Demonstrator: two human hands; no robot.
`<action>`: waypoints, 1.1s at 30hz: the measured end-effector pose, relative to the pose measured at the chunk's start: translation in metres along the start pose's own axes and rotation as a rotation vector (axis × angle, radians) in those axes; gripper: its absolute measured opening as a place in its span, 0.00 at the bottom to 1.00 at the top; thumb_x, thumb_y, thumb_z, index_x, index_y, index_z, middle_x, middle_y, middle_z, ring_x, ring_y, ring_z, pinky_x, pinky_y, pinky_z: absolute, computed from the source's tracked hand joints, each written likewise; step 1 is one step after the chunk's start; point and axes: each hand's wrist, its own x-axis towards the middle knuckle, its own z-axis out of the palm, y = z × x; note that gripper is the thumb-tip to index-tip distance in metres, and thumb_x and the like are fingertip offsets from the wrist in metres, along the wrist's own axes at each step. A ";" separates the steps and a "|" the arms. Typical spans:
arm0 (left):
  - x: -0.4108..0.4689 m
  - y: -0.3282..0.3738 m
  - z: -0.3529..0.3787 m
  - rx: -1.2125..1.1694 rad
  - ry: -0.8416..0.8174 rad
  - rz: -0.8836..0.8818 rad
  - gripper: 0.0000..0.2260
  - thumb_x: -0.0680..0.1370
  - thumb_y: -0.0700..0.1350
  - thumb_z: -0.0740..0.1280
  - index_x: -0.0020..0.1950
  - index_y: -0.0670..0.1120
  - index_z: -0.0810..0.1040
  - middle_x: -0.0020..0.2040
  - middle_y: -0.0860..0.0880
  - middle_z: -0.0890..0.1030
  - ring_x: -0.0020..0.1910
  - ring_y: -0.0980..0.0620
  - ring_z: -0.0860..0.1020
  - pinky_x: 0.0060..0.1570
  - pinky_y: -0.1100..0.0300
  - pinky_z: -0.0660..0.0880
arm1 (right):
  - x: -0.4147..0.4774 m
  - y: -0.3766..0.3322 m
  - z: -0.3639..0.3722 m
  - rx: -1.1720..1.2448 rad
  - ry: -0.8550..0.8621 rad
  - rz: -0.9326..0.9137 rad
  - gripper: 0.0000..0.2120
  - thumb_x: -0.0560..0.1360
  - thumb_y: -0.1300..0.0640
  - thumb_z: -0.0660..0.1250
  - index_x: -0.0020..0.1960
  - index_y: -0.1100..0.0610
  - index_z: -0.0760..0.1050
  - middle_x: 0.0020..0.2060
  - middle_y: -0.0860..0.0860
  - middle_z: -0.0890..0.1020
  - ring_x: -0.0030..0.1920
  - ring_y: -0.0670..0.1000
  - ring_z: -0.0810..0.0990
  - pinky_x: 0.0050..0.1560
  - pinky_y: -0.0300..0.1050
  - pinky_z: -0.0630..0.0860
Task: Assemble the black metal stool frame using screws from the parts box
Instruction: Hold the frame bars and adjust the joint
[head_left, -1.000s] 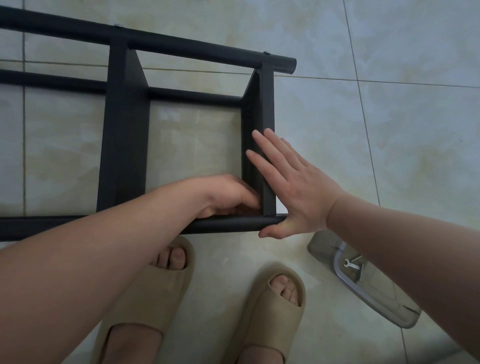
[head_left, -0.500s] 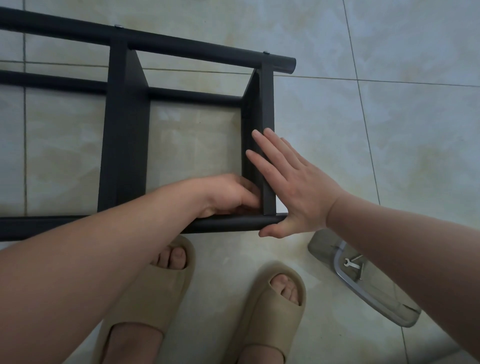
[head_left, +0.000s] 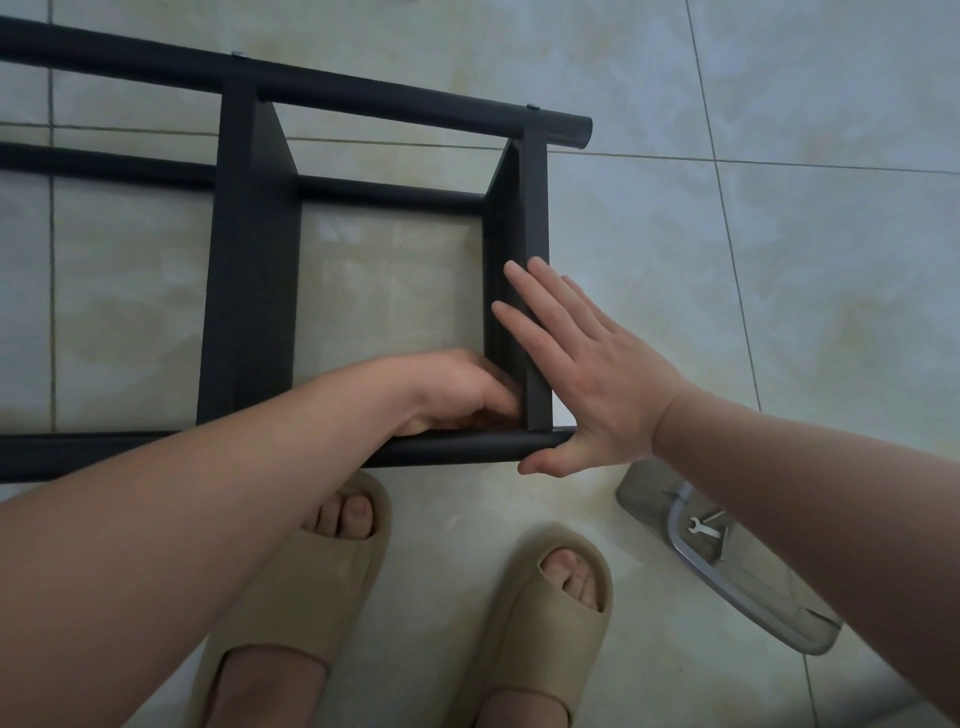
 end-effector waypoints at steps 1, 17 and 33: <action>0.000 0.000 -0.001 -0.026 -0.010 -0.006 0.06 0.75 0.32 0.66 0.44 0.38 0.82 0.38 0.41 0.81 0.41 0.43 0.79 0.48 0.51 0.74 | 0.000 0.000 0.000 0.001 0.000 0.000 0.60 0.68 0.21 0.60 0.80 0.66 0.55 0.80 0.66 0.50 0.81 0.65 0.46 0.78 0.65 0.54; 0.002 -0.003 -0.002 -0.080 -0.033 -0.006 0.06 0.74 0.32 0.66 0.45 0.38 0.82 0.39 0.40 0.83 0.42 0.42 0.82 0.50 0.51 0.77 | 0.000 0.001 0.001 -0.004 0.002 -0.001 0.60 0.68 0.20 0.60 0.81 0.65 0.54 0.80 0.65 0.50 0.81 0.65 0.46 0.78 0.65 0.54; 0.003 -0.003 -0.003 -0.122 -0.033 0.017 0.06 0.75 0.32 0.66 0.46 0.37 0.82 0.42 0.39 0.82 0.44 0.43 0.82 0.51 0.51 0.77 | 0.000 -0.001 -0.001 -0.004 -0.008 0.004 0.60 0.68 0.21 0.60 0.80 0.66 0.55 0.80 0.65 0.50 0.81 0.65 0.46 0.78 0.65 0.54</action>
